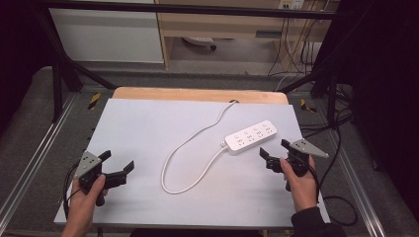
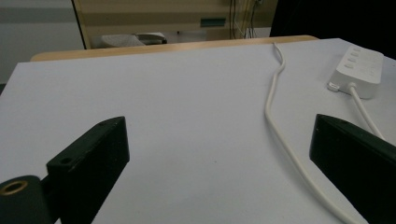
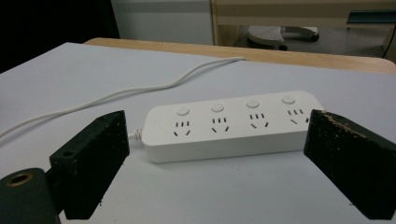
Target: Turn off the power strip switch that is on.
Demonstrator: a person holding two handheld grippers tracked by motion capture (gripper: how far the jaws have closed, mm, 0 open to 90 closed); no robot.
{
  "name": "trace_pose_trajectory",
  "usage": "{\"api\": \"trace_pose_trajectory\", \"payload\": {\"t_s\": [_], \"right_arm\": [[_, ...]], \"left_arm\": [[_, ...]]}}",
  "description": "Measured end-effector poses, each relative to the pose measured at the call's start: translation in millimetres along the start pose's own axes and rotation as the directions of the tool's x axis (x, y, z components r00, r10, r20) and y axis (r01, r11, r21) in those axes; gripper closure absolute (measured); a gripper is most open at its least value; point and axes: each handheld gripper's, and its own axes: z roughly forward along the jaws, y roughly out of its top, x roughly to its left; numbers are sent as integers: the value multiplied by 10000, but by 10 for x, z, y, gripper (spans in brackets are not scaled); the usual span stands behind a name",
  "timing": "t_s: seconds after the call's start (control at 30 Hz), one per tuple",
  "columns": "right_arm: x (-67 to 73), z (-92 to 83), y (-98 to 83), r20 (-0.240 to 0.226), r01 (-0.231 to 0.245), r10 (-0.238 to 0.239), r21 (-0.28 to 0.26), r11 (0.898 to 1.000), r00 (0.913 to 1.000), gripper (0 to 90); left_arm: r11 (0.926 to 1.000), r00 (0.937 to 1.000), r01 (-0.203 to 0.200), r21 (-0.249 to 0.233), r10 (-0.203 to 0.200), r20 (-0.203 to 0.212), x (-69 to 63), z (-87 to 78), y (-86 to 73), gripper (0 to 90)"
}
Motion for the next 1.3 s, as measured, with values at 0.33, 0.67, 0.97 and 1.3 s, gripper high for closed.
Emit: {"api": "trace_pose_trajectory", "payload": {"t_s": [0.33,0.67,0.97,1.3], "right_arm": [[14,160,217,95,363,-362,-115,9993,9993,51],[-7,372,510,292,509,-502,-245,9984,9983,37],[-69,567,590,387,75,-63,-322,9995,9992,58],[-121,760,615,900,-25,61,-394,9992,9959,132]], "left_arm": [[9989,9998,163,448,-169,126,-15,-41,-45,48],[9984,9998,138,555,-145,120,-16,-33,-51,48],[9979,9999,-20,645,12,133,-32,-26,-56,48],[9970,9999,-138,762,130,112,-39,-7,-64,48]]}}
